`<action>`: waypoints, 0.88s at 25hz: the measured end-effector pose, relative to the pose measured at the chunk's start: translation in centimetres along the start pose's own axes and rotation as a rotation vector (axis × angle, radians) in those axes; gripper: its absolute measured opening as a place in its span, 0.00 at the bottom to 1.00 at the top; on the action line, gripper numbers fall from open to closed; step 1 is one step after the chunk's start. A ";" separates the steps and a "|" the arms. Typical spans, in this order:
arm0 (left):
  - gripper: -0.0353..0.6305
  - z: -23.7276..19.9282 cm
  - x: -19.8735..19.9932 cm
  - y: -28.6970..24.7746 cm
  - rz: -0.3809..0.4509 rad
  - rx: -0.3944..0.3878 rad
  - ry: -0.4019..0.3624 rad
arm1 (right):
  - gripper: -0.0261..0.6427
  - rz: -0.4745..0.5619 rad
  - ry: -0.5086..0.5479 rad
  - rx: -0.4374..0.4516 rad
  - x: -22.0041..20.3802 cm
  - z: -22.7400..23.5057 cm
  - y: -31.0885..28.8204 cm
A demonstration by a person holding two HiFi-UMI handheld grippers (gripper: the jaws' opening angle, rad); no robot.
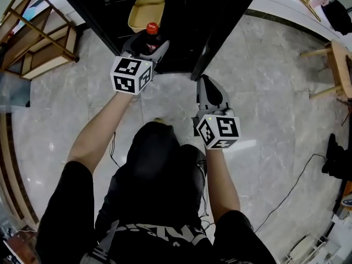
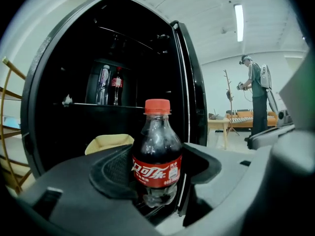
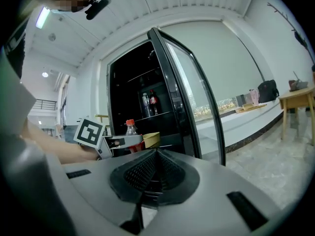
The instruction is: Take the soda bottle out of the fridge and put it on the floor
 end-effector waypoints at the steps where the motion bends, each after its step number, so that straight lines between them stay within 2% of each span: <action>1: 0.50 0.2 -0.7 0.1 0.004 -0.006 -0.002 | 0.07 0.002 -0.002 0.003 -1.0 0.2 0.0; 6: 0.50 0.7 -3.8 0.9 0.020 -0.021 -0.001 | 0.07 0.007 -0.002 0.033 -5.7 0.6 -0.4; 12: 0.50 1.1 -6.6 2.1 0.047 -0.047 -0.006 | 0.07 0.027 0.022 0.055 -9.2 0.5 -0.3; 22: 0.50 3.1 -11.5 3.9 0.001 -0.019 0.040 | 0.07 0.015 0.052 0.057 -12.1 0.6 2.5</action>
Point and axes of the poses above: the fingertips, and each gripper's own axes: y backward along the fingers, z to its right, x out of its top, the point moved 9 cm from there along y, backward along the fingers, and after that the axes turned 2 degrees about x, right-handed, at the moved point
